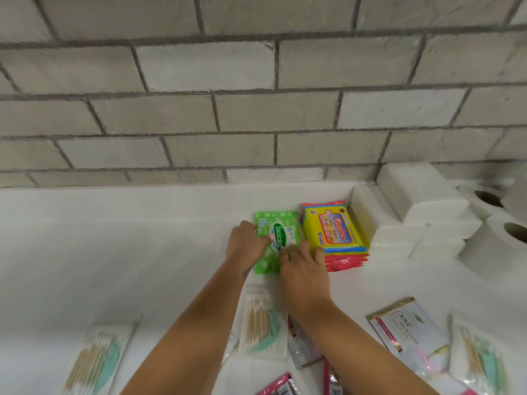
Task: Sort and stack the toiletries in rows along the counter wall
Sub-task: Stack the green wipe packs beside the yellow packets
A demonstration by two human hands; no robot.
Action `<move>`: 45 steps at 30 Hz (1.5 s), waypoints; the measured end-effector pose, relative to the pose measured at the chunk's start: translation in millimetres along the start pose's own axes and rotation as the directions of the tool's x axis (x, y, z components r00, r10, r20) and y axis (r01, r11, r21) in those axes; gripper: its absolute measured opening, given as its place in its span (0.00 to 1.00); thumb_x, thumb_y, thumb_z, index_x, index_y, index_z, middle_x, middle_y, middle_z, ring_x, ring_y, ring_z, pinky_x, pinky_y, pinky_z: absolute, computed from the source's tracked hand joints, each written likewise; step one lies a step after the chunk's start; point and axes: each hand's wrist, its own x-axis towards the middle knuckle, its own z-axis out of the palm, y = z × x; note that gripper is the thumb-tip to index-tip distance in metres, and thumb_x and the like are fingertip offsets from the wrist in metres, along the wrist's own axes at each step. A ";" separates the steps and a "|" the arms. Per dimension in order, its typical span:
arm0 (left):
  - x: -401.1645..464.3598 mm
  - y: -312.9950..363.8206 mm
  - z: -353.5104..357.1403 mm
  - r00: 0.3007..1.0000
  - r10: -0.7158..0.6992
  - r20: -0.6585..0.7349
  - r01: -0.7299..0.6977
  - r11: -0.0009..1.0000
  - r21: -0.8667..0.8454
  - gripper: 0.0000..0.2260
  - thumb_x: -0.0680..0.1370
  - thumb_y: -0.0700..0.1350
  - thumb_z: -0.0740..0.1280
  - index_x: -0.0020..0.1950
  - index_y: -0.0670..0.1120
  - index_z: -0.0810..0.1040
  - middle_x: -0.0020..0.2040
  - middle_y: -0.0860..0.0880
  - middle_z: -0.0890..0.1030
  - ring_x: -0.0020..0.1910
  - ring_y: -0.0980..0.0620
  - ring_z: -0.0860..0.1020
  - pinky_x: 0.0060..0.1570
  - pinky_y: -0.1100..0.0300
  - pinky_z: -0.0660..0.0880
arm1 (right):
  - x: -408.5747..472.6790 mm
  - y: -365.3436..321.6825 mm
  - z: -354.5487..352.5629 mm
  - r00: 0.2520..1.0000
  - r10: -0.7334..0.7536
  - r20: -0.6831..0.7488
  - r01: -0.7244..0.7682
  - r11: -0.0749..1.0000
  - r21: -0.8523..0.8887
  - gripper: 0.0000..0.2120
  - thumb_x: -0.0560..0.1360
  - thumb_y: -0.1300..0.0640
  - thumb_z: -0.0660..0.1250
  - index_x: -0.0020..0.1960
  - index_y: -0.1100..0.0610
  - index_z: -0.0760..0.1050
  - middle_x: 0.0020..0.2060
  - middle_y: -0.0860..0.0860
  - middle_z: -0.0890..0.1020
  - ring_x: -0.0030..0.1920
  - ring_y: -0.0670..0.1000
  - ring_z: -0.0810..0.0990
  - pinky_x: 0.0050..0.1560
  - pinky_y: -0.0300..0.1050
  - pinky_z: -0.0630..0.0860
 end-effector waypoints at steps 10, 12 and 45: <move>-6.0 0.2 -6.4 0.999 -0.025 0.030 0.027 0.998 -0.061 0.25 0.79 0.54 0.61 0.73 0.45 0.63 0.65 0.44 0.75 0.60 0.43 0.76 0.59 0.56 0.73 | 1.7 -8.5 11.8 0.981 0.016 -0.194 -0.017 1.000 -0.001 0.16 0.50 0.58 0.73 0.38 0.58 0.80 0.31 0.53 0.78 0.39 0.57 0.76 0.44 0.50 0.60; -6.1 2.4 -8.6 0.998 -0.037 0.041 0.039 0.998 -0.055 0.24 0.79 0.53 0.60 0.73 0.45 0.63 0.65 0.43 0.75 0.58 0.42 0.77 0.58 0.54 0.74 | 6.0 -8.5 15.1 0.980 0.023 -0.197 -0.024 1.000 -0.006 0.15 0.49 0.57 0.73 0.36 0.57 0.78 0.30 0.53 0.78 0.39 0.56 0.76 0.44 0.50 0.59; -127.5 61.5 -6.1 0.824 0.517 -0.231 -0.555 0.819 -0.148 0.15 0.77 0.43 0.66 0.64 0.47 0.74 0.61 0.50 0.77 0.60 0.53 0.74 0.61 0.51 0.72 | -77.2 58.1 -50.9 0.859 0.216 -0.464 0.005 0.902 0.431 0.27 0.62 0.51 0.68 0.60 0.57 0.74 0.51 0.51 0.82 0.47 0.57 0.78 0.40 0.47 0.75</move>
